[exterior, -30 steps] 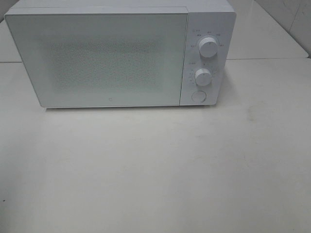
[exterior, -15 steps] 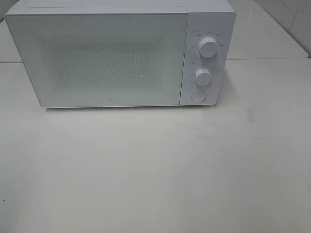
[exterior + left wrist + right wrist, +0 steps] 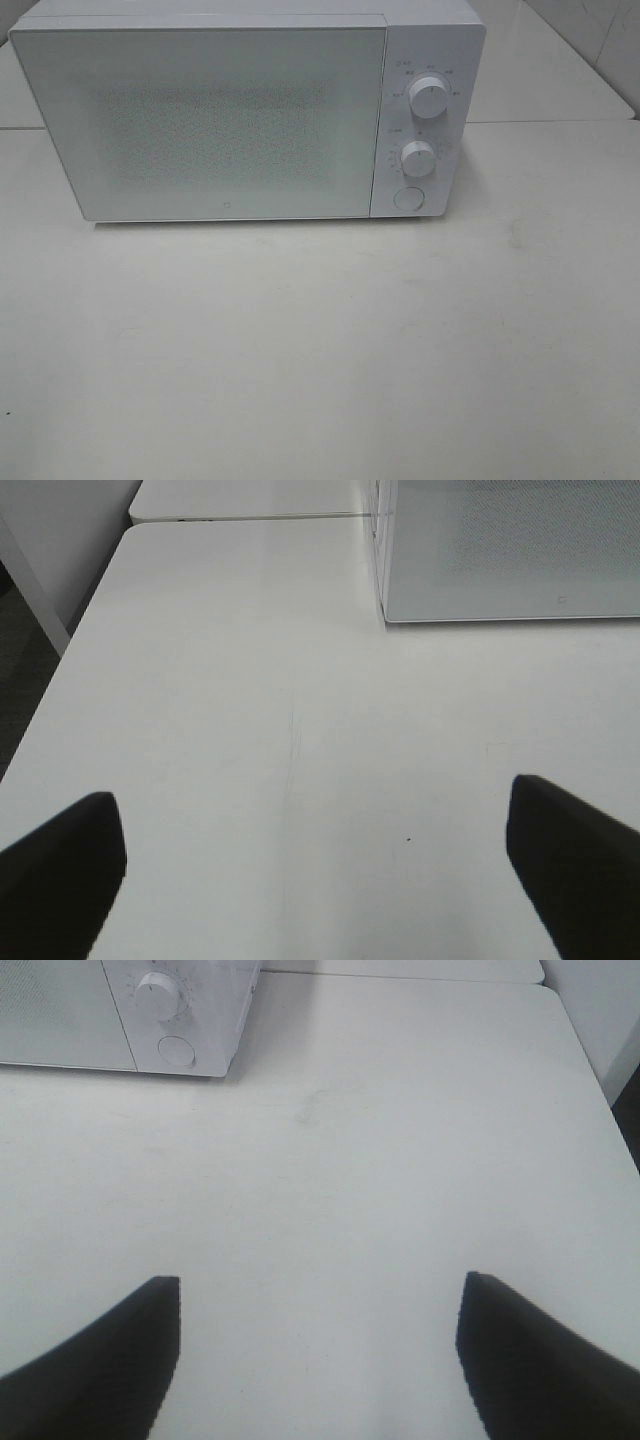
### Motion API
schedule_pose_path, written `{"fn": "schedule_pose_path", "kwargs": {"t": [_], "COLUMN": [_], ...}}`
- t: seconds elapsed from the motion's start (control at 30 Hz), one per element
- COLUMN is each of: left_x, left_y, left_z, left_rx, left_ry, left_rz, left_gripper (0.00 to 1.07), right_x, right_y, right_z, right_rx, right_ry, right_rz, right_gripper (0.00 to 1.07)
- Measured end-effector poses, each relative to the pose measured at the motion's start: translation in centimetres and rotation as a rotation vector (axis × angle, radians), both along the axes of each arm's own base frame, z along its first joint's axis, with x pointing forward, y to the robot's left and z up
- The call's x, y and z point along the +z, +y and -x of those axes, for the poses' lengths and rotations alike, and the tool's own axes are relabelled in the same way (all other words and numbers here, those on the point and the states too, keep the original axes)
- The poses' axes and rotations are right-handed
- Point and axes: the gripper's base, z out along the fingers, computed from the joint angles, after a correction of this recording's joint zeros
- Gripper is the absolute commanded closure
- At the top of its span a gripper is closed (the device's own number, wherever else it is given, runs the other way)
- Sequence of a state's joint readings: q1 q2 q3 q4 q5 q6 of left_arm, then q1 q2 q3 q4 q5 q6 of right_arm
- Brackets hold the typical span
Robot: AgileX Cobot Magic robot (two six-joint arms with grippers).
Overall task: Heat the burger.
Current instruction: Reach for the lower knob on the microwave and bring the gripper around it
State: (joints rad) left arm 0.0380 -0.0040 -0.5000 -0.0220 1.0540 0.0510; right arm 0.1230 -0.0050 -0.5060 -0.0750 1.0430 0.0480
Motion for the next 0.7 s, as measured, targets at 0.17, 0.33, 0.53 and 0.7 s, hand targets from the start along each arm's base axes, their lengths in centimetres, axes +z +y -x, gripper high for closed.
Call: {"fn": "schedule_pose_path", "kwargs": {"t": [0.17, 0.33, 0.53, 0.7], "left_x": [0.0, 0.01, 0.01, 0.01], "left_y": [0.0, 0.0, 0.0, 0.0], "left_z": [0.0, 0.0, 0.0, 0.0], "left_rx": [0.0, 0.0, 0.0, 0.0], "left_ry": [0.0, -0.001, -0.001, -0.001], "left_rz": [0.0, 0.0, 0.0, 0.0], "left_gripper": [0.09, 0.09, 0.09, 0.09], "right_x": [0.0, 0.0, 0.0, 0.0], "right_y": [0.0, 0.0, 0.0, 0.0], "right_z": [0.0, 0.0, 0.0, 0.0], "right_rx": [0.0, 0.0, 0.0, 0.0], "right_ry": [0.0, 0.0, 0.0, 0.0], "right_rz": [0.0, 0.0, 0.0, 0.0], "right_gripper": [0.34, 0.34, 0.34, 0.34]}}
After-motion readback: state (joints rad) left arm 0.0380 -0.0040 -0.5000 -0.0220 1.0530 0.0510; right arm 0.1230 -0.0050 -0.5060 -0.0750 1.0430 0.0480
